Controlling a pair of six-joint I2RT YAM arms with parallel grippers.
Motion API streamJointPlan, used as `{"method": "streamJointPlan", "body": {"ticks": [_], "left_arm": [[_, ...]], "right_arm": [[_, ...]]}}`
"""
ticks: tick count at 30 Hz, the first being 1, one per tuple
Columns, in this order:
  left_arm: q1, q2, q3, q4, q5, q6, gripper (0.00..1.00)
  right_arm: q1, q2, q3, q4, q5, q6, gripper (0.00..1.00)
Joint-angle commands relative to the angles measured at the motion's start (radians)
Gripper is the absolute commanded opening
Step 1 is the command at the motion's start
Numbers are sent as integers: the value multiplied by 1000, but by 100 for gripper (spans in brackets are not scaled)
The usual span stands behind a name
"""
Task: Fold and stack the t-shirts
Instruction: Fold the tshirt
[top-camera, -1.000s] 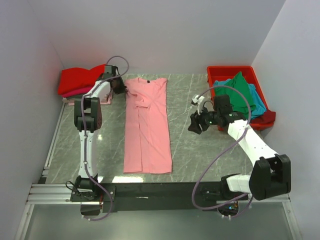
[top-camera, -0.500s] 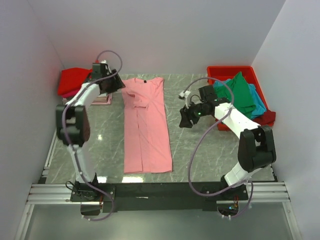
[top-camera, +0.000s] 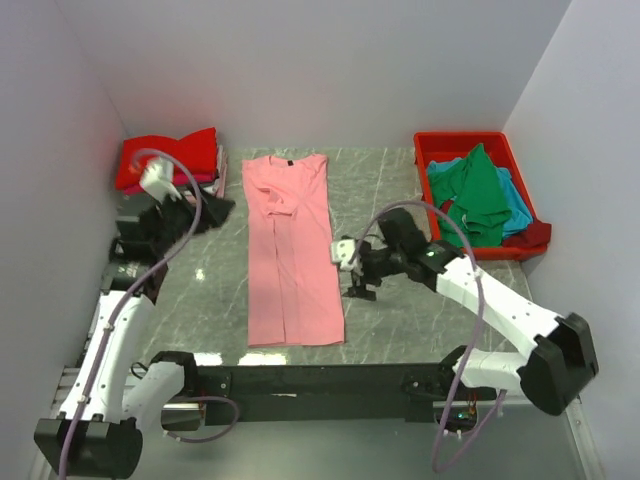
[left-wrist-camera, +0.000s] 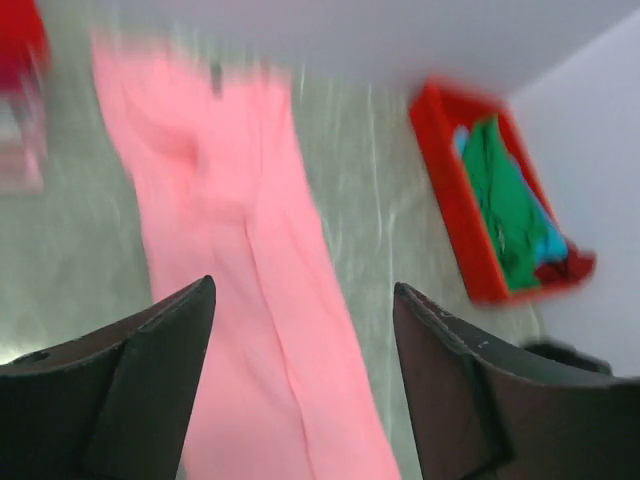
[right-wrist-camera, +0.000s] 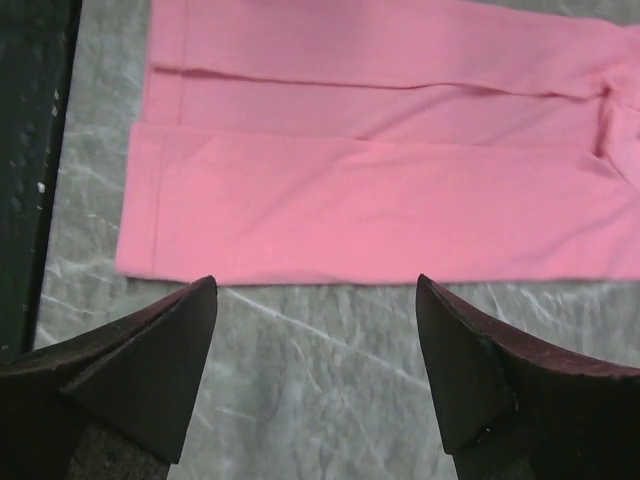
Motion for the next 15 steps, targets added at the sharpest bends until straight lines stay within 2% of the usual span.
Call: {"method": "streamJointPlan", "body": {"ticks": [1,4,7,9,12,15], "left_arm": [[-57,-59,-180,-352,90,-193,74],[-169,-249,-304,-452,24,-328,75],[-223,-413,-410,-598,-27,-608,72],[-226,-503,-462,-710,-61,-694,69],[-226,-565,-536,-737,-39,-804,64],[-226,-535,-603,-703,-35,-864,62]], "right_arm": [[154,46,-45,-90,40,-150,86],[273,-15,-147,47,211,-98,89],[343,2,-152,65,234,-40,89],[371,29,-153,90,248,-23,89],[409,75,-164,122,295,-3,88],[432,109,-155,134,314,18,86]]}}
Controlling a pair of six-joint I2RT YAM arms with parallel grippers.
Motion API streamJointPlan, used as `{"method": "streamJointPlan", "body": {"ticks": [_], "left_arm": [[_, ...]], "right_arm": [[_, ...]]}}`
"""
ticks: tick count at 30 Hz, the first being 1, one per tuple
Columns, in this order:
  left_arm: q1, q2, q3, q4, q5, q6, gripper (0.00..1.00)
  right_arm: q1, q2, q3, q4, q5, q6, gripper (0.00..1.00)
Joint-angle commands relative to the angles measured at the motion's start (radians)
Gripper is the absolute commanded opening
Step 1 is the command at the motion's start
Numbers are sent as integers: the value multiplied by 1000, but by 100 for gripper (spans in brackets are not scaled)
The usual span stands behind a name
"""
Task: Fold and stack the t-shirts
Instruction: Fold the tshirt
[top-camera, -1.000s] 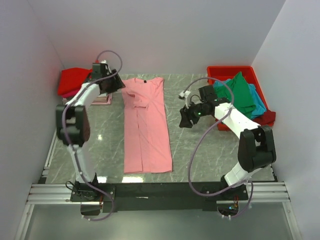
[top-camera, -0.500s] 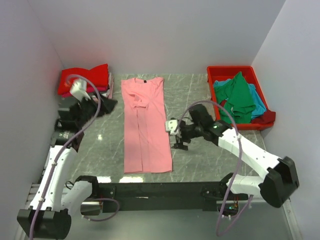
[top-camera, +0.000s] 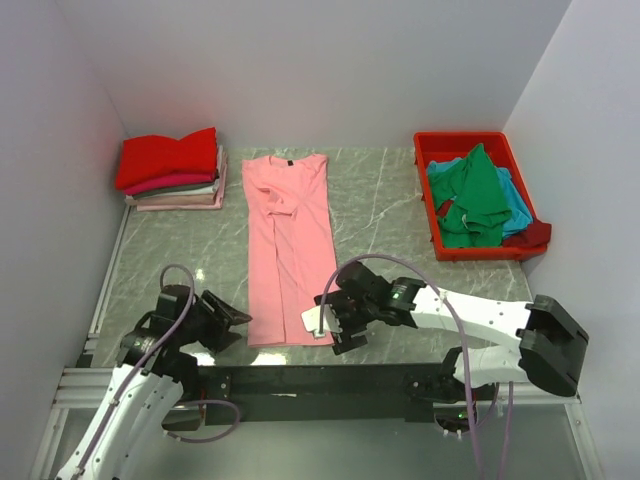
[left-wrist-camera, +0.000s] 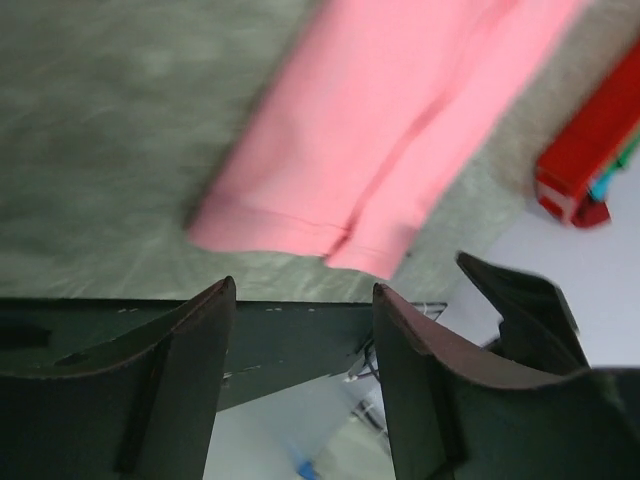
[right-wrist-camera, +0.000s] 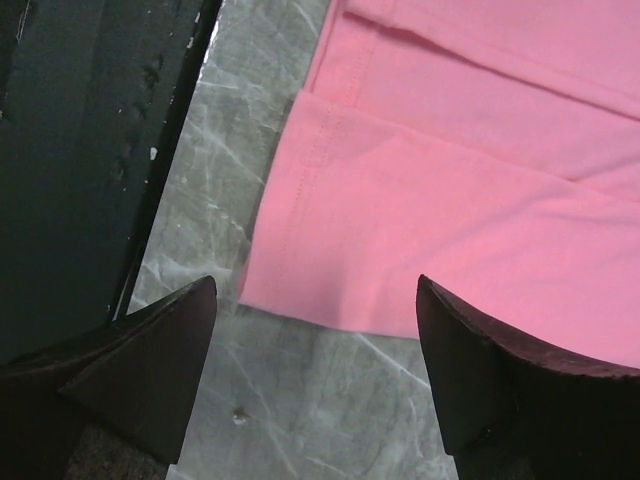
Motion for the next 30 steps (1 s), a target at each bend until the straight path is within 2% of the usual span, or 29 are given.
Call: {"method": "streamJointPlan", "body": {"ticks": [1,10,19,24,30], "left_arm": [[-2,39,-59,-27,-18,-166,62],[-39,271,-34,24,-85,-172,65],[-177,403,-78,199,-134,-283,62],[-214,481,-56,183,-202,-298,55],[-221,559,-62,236,-233,-283,41]], "right_arm": [[24,32,18,56,50,39,86],[28,52,6,71,38,44,86],[28,69,6,54,17,24,85],[43,50,-34,31,-26,-49,84],[66,69,-54,48,18,-77,84]]}}
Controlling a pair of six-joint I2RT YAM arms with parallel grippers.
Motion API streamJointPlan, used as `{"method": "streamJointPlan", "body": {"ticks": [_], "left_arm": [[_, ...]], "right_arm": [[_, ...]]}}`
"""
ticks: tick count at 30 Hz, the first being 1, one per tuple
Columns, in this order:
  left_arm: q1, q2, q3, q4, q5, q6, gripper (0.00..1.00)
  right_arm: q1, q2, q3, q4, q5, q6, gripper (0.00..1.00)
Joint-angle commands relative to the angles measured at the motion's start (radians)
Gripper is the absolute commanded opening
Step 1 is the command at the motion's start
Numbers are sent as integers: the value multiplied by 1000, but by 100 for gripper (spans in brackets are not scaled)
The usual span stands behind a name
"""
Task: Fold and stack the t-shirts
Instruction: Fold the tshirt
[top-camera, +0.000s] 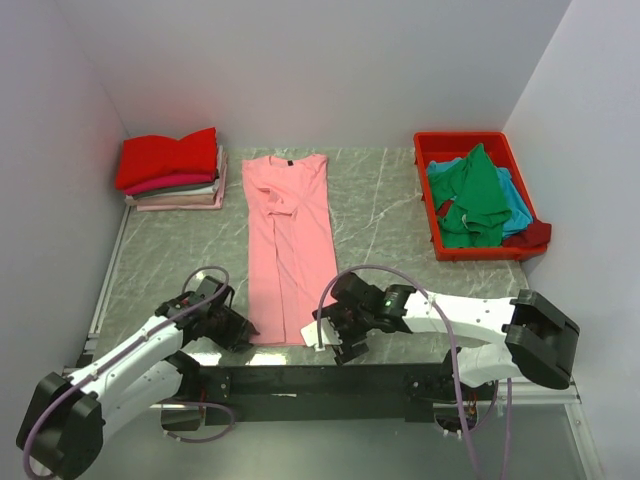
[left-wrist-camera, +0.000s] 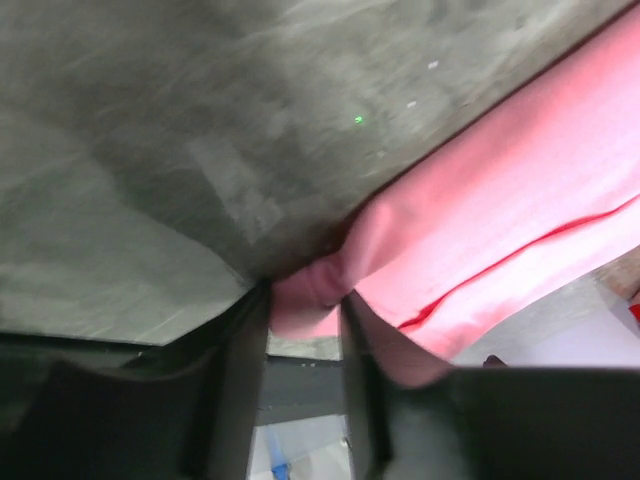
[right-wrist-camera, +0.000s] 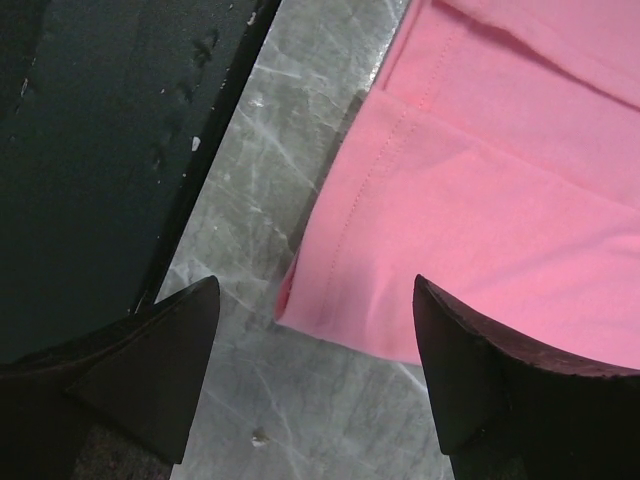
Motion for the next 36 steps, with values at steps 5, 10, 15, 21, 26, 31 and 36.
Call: {"method": "streamJointPlan", "body": {"ticks": [5,10,15,21,26,31,36], "left_arm": [[-10,60,-7,76,-70,23,24],[-9,33,-6,91,-44,59,11],[-10,10,2,90,-32,80,4],[-9,4,7,99,-24,100,1],[-10,19,57,87,-47,126,1],[-4,33,143,81,-70,154,0],[77,103,220,116,-55,230,0]], "right_arm": [[33,27,-15,29,53,-50,83],[75,76,-12,37,112,-55,77],[95,137,3,77,202,-27,58],[95,171,17,72,244,-3,24],[89,134,26,63,198,17,0],[-23,68,97,20,110,45,0],[-155,100,235,-40,69,16,0]]}}
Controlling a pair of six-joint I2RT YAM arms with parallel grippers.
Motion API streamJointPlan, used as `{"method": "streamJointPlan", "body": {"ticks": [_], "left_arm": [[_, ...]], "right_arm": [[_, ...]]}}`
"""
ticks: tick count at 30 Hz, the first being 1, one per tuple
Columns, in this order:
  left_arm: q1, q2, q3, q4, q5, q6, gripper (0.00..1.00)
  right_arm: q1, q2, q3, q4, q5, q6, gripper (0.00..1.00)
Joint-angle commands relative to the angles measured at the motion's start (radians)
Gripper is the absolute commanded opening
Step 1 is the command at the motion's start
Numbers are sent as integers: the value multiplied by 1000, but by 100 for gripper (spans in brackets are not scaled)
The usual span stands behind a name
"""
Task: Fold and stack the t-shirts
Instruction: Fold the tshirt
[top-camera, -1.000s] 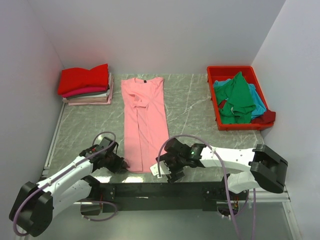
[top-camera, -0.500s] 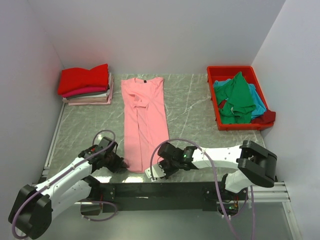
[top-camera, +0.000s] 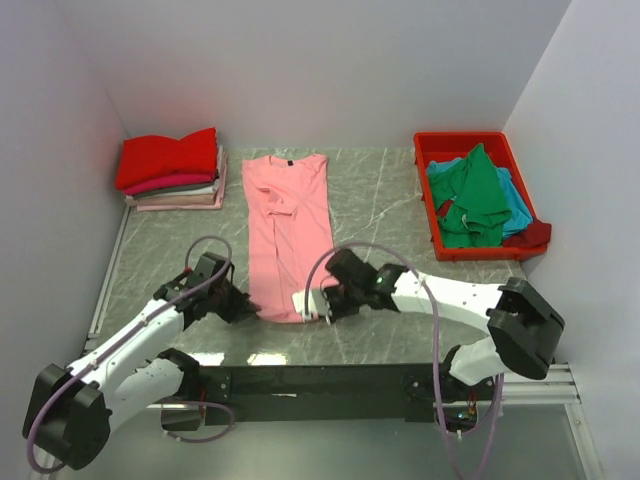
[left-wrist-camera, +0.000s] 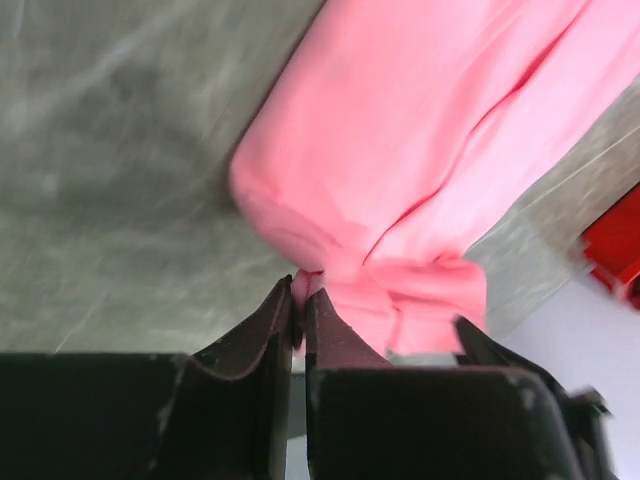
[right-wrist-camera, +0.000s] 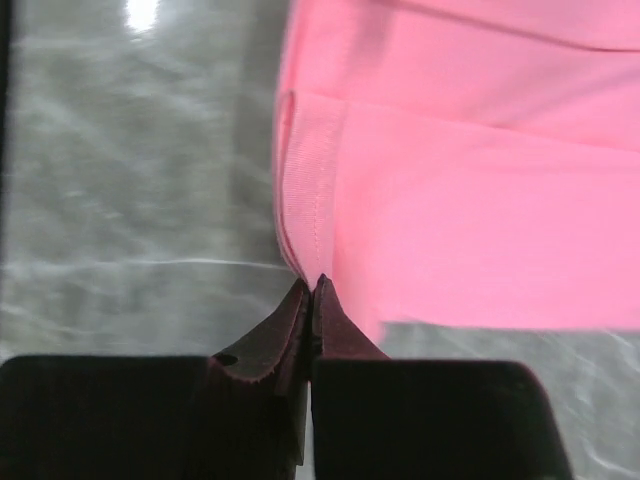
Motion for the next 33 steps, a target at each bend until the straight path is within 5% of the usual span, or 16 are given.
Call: {"method": "streamJointPlan", "body": {"ticks": [1,11,19,33], "left_arm": [[65,63,82,51,-3,83,0],[275,393,306,233,94,226,0],[335,664,516,261,159,276,0],[378,885,760,227,187,309,0]], "right_arm": [[-77,19,125,-36,-47,-21,0],[-223,314,493,-69,-28,-21,0],[-303,468,641,-52,8,16,0],[-358,668,919,-36,73,105,0]]}}
